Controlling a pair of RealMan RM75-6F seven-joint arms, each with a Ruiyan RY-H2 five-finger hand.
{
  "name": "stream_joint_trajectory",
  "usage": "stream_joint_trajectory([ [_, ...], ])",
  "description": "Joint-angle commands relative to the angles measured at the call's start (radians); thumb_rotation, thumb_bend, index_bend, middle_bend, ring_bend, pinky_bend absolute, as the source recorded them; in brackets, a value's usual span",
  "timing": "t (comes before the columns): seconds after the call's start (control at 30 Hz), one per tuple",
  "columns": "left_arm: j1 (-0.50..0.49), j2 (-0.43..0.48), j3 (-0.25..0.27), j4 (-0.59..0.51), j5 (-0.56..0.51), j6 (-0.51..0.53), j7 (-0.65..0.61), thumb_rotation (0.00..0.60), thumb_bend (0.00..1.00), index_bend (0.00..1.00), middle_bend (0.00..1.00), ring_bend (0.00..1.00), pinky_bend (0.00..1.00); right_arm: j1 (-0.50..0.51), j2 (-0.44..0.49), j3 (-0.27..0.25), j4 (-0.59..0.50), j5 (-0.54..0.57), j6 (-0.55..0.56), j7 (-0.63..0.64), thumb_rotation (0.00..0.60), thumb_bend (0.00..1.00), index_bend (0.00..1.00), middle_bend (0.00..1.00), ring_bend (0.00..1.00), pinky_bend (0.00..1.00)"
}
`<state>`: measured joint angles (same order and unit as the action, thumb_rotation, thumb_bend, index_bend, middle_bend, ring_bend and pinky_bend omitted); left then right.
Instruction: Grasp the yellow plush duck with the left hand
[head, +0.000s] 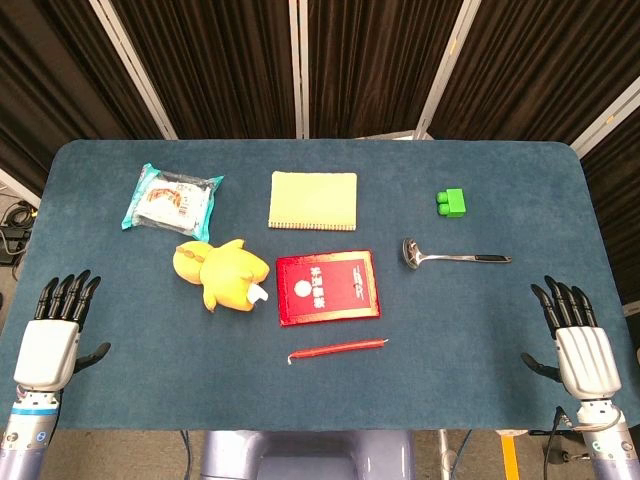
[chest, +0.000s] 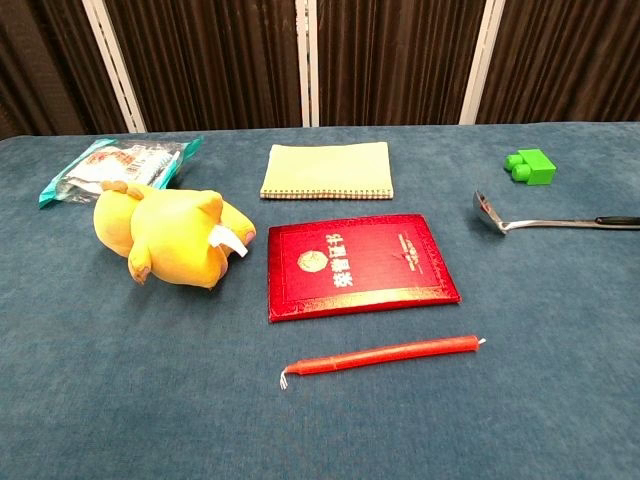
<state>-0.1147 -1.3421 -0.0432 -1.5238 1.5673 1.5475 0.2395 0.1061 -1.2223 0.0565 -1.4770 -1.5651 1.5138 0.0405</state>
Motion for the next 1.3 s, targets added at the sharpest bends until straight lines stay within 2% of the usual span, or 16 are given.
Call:
stream_joint_trajectory([
  [0.03,0.0,0.0,0.0,0.0,0.0,-0.001,0.0,0.6,0.08,0.0,0.0,0.0,0.0,0.0,0.0,0.0,0.0,0.0,0.0,-0.001,0.6,0.08,0.0,0.0,0.0,0.0],
  [0.77,-0.013,-0.002,-0.005,0.011,-0.008,-0.022,-0.011,0.6,0.1,0.0,0.0,0.0,0.0,0.003,-0.003,0.001,-0.001,0.005,-0.008,-0.008,0.6,0.08,0.0,0.0,0.0,0.0],
  [0.8,-0.015,-0.002,-0.005,0.012,-0.009,-0.025,-0.011,0.6,0.12,0.0,0.0,0.0,0.0,0.002,-0.004,0.001,-0.001,0.006,-0.008,-0.007,0.6,0.08,0.0,0.0,0.0,0.0],
  [0.83,-0.018,-0.002,-0.006,0.013,-0.01,-0.03,-0.011,0.6,0.2,0.0,0.0,0.0,0.0,0.002,-0.003,0.001,-0.001,0.006,-0.007,-0.006,0.6,0.08,0.0,0.0,0.0,0.0],
  [0.9,-0.024,-0.002,-0.008,0.017,-0.012,-0.039,-0.011,0.6,0.42,0.0,0.0,0.0,0.0,0.001,-0.001,0.001,-0.003,0.004,-0.004,-0.004,0.6,0.08,0.0,0.0,0.0,0.0],
  [0.97,-0.032,-0.005,-0.011,0.023,-0.01,-0.048,-0.016,0.6,0.72,0.0,0.0,0.0,0.0,0.0,0.002,0.0,-0.005,0.001,-0.001,-0.004,0.6,0.08,0.0,0.0,0.0,0.0],
  [1.03,-0.045,-0.01,-0.014,0.038,-0.004,-0.059,-0.026,0.6,0.91,0.0,0.0,0.0,0.0,-0.001,0.001,-0.001,-0.005,-0.003,0.003,-0.006,0.6,0.08,0.0,0.0,0.0,0.0],
  [1.07,-0.052,-0.013,-0.015,0.047,0.0,-0.064,-0.031,0.6,0.97,0.0,0.0,0.0,0.0,-0.002,0.001,-0.002,-0.005,-0.003,0.003,-0.007,0.6,0.08,0.0,0.0,0.0,0.0],
  [1.2,-0.144,-0.049,-0.016,0.169,0.067,-0.144,-0.093,0.6,1.0,0.0,0.0,0.0,0.0,0.002,-0.003,-0.003,-0.004,0.002,-0.009,-0.015,0.6,0.08,0.0,0.0,0.0,0.0],
  [1.3,-0.185,-0.08,-0.016,0.251,0.098,-0.162,-0.14,0.6,1.0,0.0,0.0,0.0,0.0,0.003,-0.004,-0.002,-0.004,0.006,-0.014,-0.016,0.6,0.08,0.0,0.0,0.0,0.0],
])
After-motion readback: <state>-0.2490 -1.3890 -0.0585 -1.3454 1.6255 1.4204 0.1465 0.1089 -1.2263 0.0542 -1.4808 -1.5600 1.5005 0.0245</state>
